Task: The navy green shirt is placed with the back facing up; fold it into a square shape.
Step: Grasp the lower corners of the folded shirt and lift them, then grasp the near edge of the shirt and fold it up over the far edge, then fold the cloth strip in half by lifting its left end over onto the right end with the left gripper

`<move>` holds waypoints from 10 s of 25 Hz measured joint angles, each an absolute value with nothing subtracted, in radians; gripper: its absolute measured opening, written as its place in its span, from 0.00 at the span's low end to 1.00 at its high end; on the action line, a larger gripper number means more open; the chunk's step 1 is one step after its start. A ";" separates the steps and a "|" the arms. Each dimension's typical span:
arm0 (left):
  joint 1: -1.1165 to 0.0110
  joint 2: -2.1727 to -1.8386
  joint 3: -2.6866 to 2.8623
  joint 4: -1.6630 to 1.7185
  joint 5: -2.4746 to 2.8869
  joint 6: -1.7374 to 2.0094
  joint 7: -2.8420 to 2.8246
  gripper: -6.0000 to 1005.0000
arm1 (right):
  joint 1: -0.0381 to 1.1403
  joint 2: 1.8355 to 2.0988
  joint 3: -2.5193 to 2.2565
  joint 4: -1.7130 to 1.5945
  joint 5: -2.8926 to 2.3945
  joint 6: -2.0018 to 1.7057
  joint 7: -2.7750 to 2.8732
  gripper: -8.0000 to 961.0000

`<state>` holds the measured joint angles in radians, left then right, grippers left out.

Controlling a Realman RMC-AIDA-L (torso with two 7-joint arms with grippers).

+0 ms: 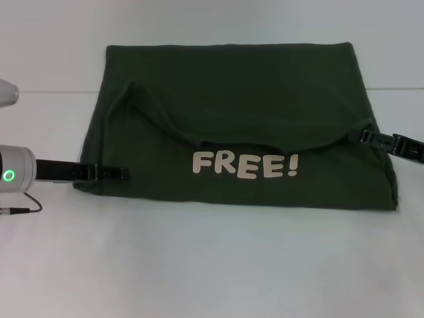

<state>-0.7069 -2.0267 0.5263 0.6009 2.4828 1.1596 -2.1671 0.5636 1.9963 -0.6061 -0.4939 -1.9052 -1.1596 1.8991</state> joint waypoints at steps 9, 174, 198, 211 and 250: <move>-0.702 -2.030 0.537 0.611 2.488 1.127 -2.169 0.78 | 0.565 1.998 -0.606 -0.494 -1.905 -1.160 1.899 0.93; -0.643 -1.943 0.042 0.635 2.554 1.557 -2.190 0.02 | 0.706 1.910 -0.375 -0.573 -2.372 -1.436 2.252 0.09; -0.684 -2.077 0.185 0.554 2.167 1.018 -1.940 0.03 | 0.785 2.093 -0.548 -0.503 -2.055 -0.760 1.881 0.12; -0.726 -2.147 0.187 0.501 2.106 0.778 -1.760 0.03 | 0.823 2.098 -0.707 -0.396 -1.879 -0.531 1.767 0.13; -0.721 -2.166 0.178 0.268 1.437 0.718 -1.062 0.24 | 0.889 2.100 -0.710 -0.296 -1.507 -0.444 1.372 0.48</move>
<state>-0.7210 -2.1659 0.1779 0.2678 1.4371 0.7182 -1.0616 0.8886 2.1001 -0.7104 -0.2958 -1.5066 -0.4436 1.3723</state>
